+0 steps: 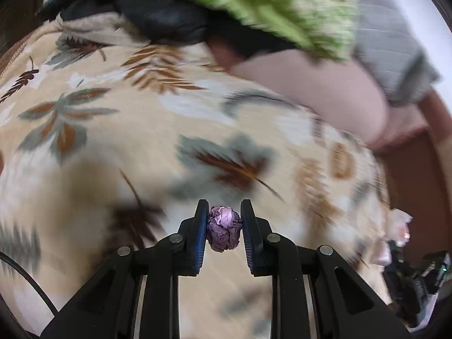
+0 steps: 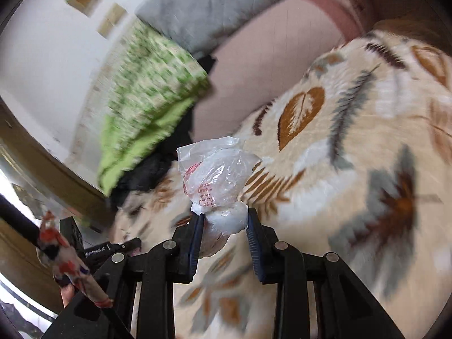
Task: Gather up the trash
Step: 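Grasp the clear plastic bag with the right tool while the left tool grasps the purple foil ball, then carry the plastic bag and purple foil ball with both tools over the red wastebasket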
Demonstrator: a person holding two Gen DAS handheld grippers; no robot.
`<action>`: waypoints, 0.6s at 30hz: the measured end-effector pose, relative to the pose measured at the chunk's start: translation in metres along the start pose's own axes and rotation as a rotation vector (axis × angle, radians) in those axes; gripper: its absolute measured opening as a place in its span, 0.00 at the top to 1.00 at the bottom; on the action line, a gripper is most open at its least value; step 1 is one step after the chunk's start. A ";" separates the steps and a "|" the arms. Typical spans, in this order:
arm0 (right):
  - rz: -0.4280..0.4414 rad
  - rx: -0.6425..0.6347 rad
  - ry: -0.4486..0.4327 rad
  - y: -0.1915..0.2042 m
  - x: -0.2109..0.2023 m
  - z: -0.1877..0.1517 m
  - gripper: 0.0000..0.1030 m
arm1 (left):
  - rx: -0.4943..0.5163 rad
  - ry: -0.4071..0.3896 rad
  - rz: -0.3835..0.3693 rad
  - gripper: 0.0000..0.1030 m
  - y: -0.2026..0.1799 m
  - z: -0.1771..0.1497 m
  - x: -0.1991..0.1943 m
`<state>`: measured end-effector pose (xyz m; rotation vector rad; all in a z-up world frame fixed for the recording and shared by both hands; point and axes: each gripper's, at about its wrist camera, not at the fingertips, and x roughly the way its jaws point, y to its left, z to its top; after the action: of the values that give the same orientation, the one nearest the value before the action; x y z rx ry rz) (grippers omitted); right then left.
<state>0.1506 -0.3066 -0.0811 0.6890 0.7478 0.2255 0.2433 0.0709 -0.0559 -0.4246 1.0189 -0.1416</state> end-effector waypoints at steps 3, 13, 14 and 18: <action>0.025 -0.010 -0.052 0.014 -0.061 -0.023 0.68 | 0.078 -0.056 -0.054 0.79 -0.042 -0.041 -0.046; -0.003 -0.119 -0.175 0.065 -0.218 -0.115 0.68 | 0.280 -0.214 -0.133 0.79 -0.137 -0.197 -0.192; -0.012 -0.124 -0.191 0.066 -0.232 -0.123 0.68 | 0.295 -0.229 -0.130 0.79 -0.142 -0.208 -0.203; -0.006 -0.108 -0.243 0.062 -0.278 -0.142 0.68 | 0.357 -0.277 -0.135 0.79 -0.162 -0.249 -0.239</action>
<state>-0.1445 -0.3067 0.0365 0.5990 0.5016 0.1711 -0.0803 -0.0718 0.0873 -0.1795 0.6744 -0.3690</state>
